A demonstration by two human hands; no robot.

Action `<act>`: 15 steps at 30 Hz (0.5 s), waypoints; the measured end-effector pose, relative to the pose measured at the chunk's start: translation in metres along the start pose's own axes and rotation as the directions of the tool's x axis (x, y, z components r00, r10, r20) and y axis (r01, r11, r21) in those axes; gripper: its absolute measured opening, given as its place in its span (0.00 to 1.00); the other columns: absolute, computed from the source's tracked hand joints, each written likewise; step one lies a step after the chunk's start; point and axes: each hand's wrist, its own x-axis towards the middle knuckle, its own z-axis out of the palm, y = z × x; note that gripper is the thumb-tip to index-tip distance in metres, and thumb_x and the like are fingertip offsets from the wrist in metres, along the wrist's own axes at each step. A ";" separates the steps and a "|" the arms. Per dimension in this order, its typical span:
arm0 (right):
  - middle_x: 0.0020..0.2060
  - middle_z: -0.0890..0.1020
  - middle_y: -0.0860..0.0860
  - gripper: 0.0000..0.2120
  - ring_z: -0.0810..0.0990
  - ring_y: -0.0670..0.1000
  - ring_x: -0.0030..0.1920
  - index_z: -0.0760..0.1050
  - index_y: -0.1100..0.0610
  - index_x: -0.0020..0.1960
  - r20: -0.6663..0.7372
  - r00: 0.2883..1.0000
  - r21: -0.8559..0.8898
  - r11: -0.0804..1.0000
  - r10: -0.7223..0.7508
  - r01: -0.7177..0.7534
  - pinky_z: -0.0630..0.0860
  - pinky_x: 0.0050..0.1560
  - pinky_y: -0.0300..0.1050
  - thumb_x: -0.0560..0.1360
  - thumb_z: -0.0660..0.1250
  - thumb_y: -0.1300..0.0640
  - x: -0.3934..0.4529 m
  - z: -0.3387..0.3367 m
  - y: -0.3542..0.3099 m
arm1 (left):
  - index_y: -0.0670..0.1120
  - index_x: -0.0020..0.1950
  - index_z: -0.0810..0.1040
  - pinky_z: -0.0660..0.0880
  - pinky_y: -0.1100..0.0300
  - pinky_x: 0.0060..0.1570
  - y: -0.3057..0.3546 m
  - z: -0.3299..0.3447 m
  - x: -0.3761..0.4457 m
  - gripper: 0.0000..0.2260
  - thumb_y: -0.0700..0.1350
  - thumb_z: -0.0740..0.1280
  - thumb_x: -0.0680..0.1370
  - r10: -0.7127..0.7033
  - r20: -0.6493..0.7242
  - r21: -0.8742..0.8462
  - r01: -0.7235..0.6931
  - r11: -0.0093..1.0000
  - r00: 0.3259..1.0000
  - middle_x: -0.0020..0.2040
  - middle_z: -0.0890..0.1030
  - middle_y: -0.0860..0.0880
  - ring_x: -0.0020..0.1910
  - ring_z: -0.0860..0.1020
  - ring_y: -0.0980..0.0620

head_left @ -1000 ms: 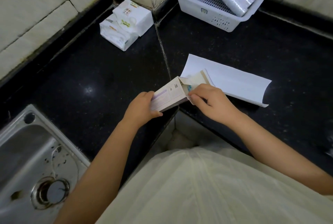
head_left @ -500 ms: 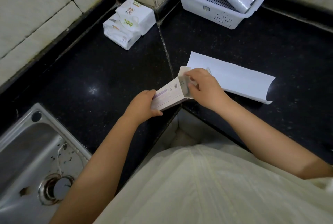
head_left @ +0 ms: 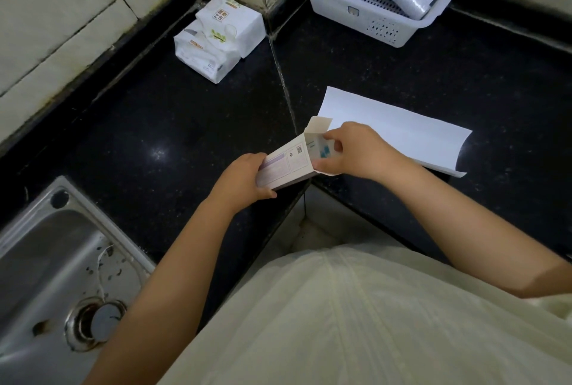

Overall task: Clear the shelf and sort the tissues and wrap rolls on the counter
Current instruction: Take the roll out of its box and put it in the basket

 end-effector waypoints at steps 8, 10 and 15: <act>0.56 0.71 0.58 0.21 0.72 0.54 0.53 0.72 0.60 0.61 -0.057 0.991 0.052 0.992 0.118 -0.116 0.71 0.48 0.44 0.72 0.66 0.50 0.006 0.017 -0.007 | 0.45 0.66 0.69 0.69 0.60 0.55 0.003 0.005 -0.001 0.28 0.46 0.75 0.68 0.012 -0.019 0.033 -0.011 0.999 1.000 0.61 0.74 0.46 0.59 0.72 0.49; 0.59 0.71 0.60 0.21 0.72 0.58 0.59 0.71 0.59 0.63 -0.069 0.982 0.122 0.979 0.173 -0.164 0.73 0.57 0.48 0.72 0.65 0.54 0.010 0.020 -0.005 | 0.44 0.66 0.69 0.70 0.58 0.57 0.005 0.005 0.000 0.29 0.47 0.74 0.69 0.005 -0.036 0.030 -0.004 1.000 0.999 0.61 0.74 0.45 0.59 0.72 0.49; 0.62 0.72 0.60 0.21 0.72 0.58 0.62 0.71 0.58 0.65 -0.100 0.960 0.386 0.900 0.261 -0.204 0.75 0.61 0.52 0.72 0.67 0.57 0.016 0.028 0.000 | 0.45 0.64 0.70 0.70 0.58 0.54 0.007 0.005 0.002 0.27 0.48 0.74 0.68 -0.015 -0.054 0.039 0.017 0.999 0.998 0.61 0.74 0.45 0.58 0.73 0.49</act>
